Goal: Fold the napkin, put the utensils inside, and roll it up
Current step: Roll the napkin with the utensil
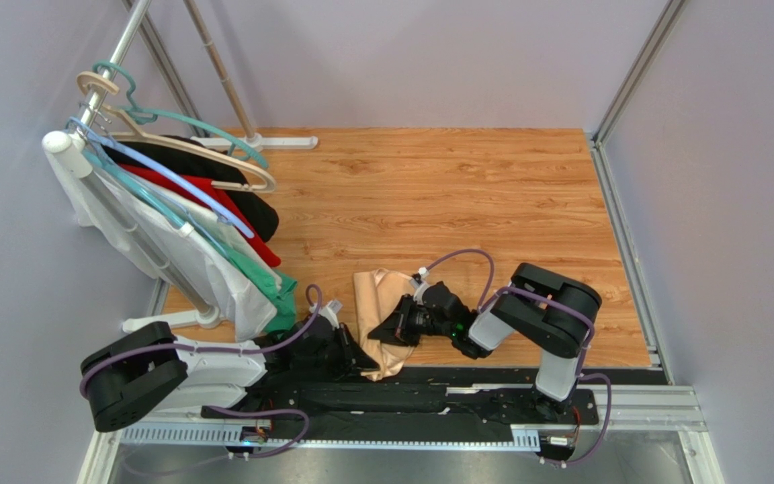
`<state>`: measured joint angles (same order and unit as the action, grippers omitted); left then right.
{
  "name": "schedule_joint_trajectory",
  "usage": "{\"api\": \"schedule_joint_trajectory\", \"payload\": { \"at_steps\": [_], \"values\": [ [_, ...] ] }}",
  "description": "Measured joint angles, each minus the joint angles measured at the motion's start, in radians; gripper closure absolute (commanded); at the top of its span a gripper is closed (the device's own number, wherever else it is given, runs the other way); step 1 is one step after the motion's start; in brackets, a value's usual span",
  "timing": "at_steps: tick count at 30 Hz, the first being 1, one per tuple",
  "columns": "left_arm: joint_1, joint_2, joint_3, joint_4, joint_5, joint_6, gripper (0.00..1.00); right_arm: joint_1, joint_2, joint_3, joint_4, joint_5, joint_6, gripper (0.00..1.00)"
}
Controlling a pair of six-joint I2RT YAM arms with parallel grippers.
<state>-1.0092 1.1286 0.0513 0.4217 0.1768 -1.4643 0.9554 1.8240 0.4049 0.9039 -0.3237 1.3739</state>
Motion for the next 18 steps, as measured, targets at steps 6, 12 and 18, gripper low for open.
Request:
{"api": "schedule_joint_trajectory", "payload": {
  "at_steps": [6,12,18],
  "values": [
    [-0.002,-0.045,0.000,-0.046,-0.015,0.024,1.00,0.003,-0.002,0.008,-0.011,0.003,-0.013,1.00],
    [-0.003,-0.138,0.022,-0.194,-0.045,0.076,1.00,0.014,-0.094,0.070,-0.230,0.035,-0.126,0.70],
    [-0.002,-0.247,0.106,-0.462,-0.130,0.160,1.00,0.017,-0.301,0.168,-0.634,0.164,-0.308,0.37]
  ]
}}
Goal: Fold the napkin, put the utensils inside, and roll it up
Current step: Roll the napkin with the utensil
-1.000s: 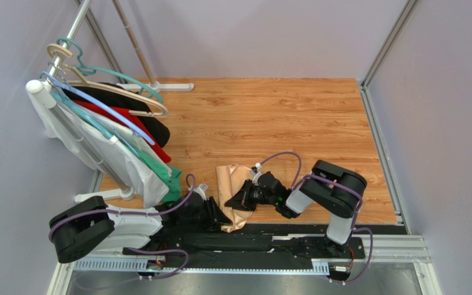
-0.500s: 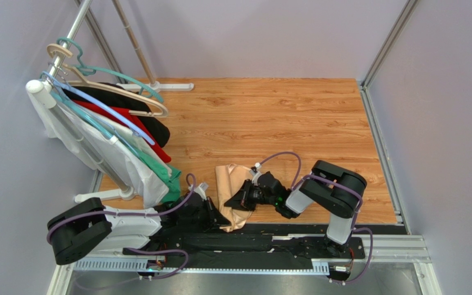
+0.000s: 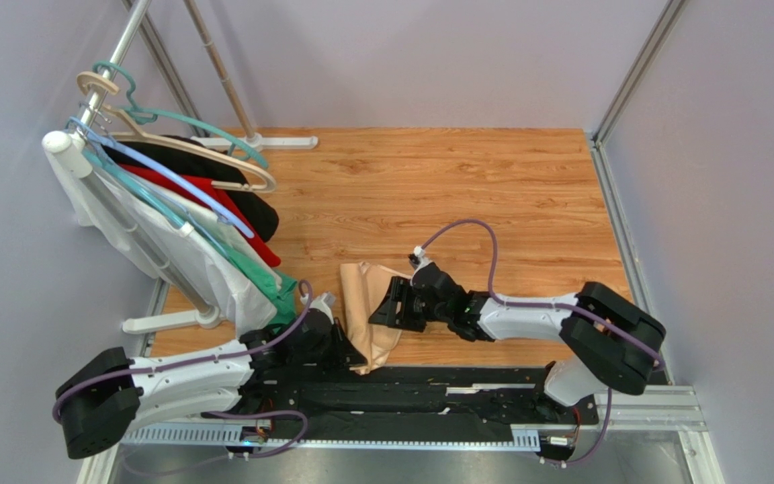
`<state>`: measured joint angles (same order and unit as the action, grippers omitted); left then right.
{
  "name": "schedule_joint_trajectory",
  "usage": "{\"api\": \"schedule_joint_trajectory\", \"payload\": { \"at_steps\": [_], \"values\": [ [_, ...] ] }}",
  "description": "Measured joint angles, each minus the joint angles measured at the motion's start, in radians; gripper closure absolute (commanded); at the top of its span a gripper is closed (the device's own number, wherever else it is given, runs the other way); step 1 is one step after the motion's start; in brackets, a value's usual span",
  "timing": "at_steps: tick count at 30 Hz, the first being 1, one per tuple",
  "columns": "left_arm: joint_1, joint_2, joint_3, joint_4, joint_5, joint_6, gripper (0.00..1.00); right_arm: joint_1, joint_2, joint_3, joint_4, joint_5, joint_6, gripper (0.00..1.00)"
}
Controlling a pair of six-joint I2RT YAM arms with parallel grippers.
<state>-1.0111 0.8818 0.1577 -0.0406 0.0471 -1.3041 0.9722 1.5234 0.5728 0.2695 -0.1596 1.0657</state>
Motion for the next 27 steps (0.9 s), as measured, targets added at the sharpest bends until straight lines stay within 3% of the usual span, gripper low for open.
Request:
{"api": "schedule_joint_trajectory", "payload": {
  "at_steps": [4,9,27],
  "values": [
    [0.000,0.018,0.034,-0.056,-0.010,0.040,1.00,0.000,-0.073,0.064,-0.178,0.062,-0.077,0.37],
    [0.000,0.127,0.145,-0.145,-0.010,0.130,1.00,0.002,-0.069,0.148,-0.277,0.046,-0.104,0.39],
    [0.003,0.249,0.278,-0.260,-0.053,0.319,1.00,0.015,0.089,0.195,-0.153,-0.084,0.002,0.42]
  ]
}}
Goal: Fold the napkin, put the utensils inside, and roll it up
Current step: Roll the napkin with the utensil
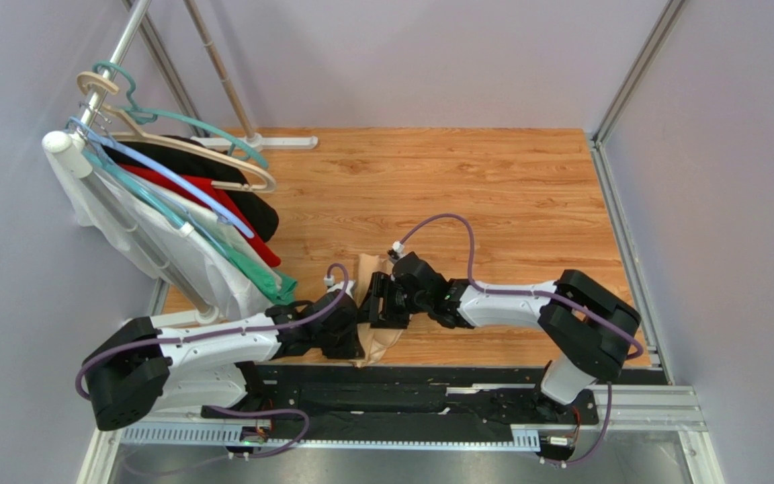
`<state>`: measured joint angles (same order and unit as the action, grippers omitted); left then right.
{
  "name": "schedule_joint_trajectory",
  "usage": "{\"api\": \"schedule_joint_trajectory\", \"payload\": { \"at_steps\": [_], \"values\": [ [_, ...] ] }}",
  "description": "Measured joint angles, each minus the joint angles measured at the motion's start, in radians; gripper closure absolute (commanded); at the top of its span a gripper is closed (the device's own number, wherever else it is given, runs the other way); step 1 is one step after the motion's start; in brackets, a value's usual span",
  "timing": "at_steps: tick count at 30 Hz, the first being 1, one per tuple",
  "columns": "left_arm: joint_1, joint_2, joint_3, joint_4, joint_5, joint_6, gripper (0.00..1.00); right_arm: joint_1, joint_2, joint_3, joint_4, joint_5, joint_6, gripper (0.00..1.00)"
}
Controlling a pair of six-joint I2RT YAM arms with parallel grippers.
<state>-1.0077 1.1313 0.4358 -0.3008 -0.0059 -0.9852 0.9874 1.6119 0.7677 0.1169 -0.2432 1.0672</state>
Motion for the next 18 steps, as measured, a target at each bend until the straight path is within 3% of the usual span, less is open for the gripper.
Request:
{"api": "schedule_joint_trajectory", "payload": {
  "at_steps": [14,17,18],
  "values": [
    [-0.015,0.086,0.105,-0.131,-0.052,0.110,1.00,0.010,0.113,0.000,0.079,0.002,0.075,0.46],
    [-0.035,0.094,0.119,-0.148,-0.076,0.130,1.00,0.010,0.131,0.000,0.100,0.001,0.090,0.53],
    [-0.043,0.096,0.124,-0.154,-0.083,0.138,1.00,0.010,0.135,0.000,0.108,0.001,0.095,0.60]
  ]
}}
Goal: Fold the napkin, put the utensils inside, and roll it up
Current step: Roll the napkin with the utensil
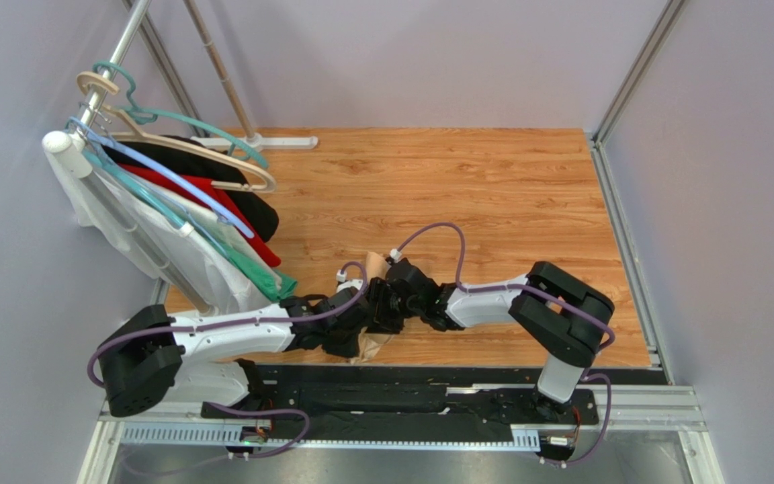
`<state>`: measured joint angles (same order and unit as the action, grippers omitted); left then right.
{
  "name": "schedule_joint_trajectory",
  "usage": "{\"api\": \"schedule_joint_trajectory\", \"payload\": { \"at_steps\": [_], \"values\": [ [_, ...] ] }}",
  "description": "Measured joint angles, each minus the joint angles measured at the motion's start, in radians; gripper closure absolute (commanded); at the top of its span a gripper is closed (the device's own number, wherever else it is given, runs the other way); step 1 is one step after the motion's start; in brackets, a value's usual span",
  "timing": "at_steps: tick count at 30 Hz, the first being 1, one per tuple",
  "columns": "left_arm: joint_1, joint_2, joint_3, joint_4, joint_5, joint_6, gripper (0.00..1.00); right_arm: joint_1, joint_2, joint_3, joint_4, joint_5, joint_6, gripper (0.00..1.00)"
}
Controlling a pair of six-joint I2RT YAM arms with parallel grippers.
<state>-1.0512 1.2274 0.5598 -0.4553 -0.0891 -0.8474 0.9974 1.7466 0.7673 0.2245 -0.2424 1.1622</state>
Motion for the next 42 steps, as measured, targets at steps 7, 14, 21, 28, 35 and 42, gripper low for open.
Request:
{"api": "schedule_joint_trajectory", "payload": {
  "at_steps": [7,14,21,28,35,42],
  "values": [
    [-0.041,0.050,0.054,-0.046,-0.062,0.044,1.00,0.003,0.002,-0.002,0.020,0.010,0.035,0.99],
    [-0.053,0.084,0.089,-0.089,-0.102,0.047,0.81,0.001,0.014,-0.003,0.045,0.016,0.051,1.00],
    [-0.062,0.040,0.089,-0.094,-0.110,0.055,0.40,-0.013,0.051,-0.010,0.096,0.006,0.040,1.00],
    [-0.068,-0.084,0.104,-0.080,-0.100,0.064,0.26,-0.032,0.075,-0.030,0.161,-0.019,0.024,1.00],
    [-0.017,-0.232,0.039,-0.024,-0.023,0.049,0.29,-0.050,0.092,-0.038,0.213,-0.043,-0.005,1.00],
    [0.170,-0.378,-0.161,0.106,0.122,-0.012,0.36,-0.076,0.118,-0.079,0.332,-0.090,-0.012,1.00]
  ]
}}
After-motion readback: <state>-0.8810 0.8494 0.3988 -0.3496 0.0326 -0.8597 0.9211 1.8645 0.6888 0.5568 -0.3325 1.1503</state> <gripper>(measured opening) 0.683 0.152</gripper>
